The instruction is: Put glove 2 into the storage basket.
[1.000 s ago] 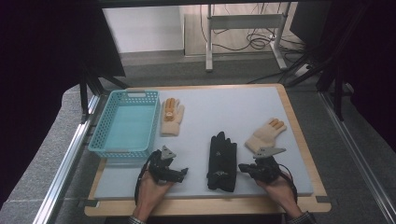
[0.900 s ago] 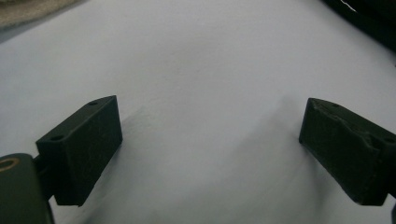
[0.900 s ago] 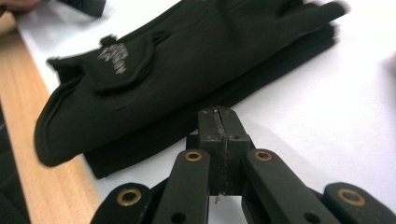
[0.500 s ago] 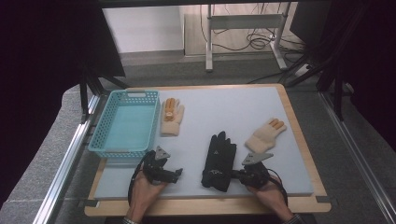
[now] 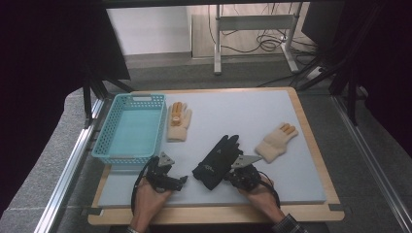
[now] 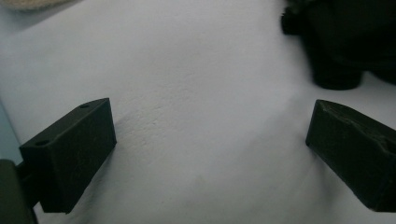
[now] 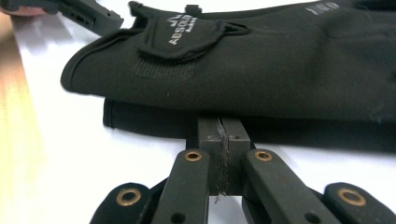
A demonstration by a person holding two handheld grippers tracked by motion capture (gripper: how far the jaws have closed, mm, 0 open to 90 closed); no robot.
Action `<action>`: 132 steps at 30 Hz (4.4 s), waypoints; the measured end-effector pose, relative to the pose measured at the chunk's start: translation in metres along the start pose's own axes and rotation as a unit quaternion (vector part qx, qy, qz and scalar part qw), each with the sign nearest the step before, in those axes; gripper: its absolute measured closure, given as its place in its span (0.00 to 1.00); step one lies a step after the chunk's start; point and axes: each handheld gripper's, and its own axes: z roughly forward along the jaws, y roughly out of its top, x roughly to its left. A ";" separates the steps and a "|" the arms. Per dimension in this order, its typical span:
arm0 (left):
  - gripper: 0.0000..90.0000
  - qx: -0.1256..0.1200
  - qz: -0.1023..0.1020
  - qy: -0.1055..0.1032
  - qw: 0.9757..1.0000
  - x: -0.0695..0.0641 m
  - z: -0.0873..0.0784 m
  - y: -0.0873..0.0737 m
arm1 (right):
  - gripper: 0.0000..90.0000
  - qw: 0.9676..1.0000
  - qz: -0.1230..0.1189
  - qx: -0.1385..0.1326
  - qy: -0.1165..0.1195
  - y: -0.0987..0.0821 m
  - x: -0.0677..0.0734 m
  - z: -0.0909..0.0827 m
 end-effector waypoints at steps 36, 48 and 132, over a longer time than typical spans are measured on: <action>0.02 -0.001 -0.007 -0.002 1.000 0.000 0.000 0.000 | 0.30 0.994 0.032 0.010 -0.108 -0.039 -0.055 -0.057; 0.03 -0.003 -0.005 -0.001 1.000 0.001 -0.001 0.000 | 0.27 0.993 0.027 0.008 -0.114 -0.041 -0.055 -0.056; 0.71 0.031 0.010 -0.013 0.999 -0.022 0.018 0.126 | 0.27 0.993 0.027 0.007 -0.114 -0.042 -0.055 -0.056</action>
